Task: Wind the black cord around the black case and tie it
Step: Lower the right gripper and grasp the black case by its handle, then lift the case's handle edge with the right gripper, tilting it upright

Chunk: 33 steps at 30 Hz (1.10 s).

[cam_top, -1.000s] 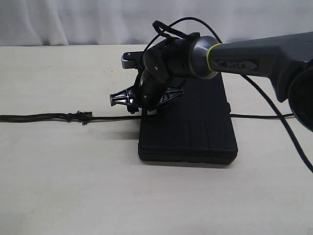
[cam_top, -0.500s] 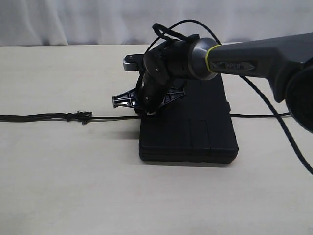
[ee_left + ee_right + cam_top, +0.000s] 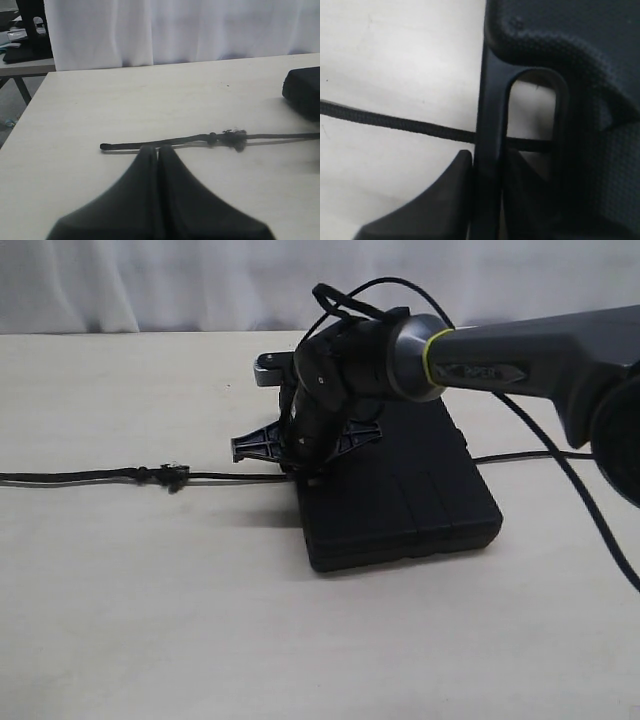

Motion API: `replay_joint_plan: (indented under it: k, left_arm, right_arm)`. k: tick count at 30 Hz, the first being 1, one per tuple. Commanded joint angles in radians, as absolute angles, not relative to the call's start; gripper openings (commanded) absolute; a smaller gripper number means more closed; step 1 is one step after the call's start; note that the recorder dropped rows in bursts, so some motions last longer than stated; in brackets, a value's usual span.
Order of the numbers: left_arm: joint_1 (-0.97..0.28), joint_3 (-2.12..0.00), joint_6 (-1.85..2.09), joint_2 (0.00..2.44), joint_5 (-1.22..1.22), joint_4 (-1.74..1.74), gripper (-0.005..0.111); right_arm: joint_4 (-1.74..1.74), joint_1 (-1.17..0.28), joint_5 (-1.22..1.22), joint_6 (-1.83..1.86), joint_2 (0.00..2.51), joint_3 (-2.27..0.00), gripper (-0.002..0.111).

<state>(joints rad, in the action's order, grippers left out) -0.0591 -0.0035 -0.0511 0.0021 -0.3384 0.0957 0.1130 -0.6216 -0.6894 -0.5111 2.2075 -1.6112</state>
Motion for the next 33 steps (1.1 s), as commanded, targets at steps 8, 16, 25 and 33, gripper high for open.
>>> replay_joint_plan:
  k: [8,16,25,33]
  left_arm:
    - [-0.058,0.000,-0.053,0.000,-0.327,0.096,0.000]
    - [-0.058,0.000,-0.053,0.000,-0.327,0.096,0.000]
    - [-0.058,0.000,-0.053,0.000,-0.327,0.096,0.000]
    - [-0.058,0.000,-0.053,0.000,-0.327,0.093,0.000]
  right_arm:
    - [0.124,-0.618,-0.749,-0.484,2.056,-1.610,0.004]
    - [0.082,-0.592,-0.809,-0.468,1.946,-1.610,0.004]
    - [-0.409,-0.420,-0.817,-0.199,1.815,-1.610,0.004]
    - [-0.880,-0.327,-0.823,0.101,1.799,-1.532,0.004]
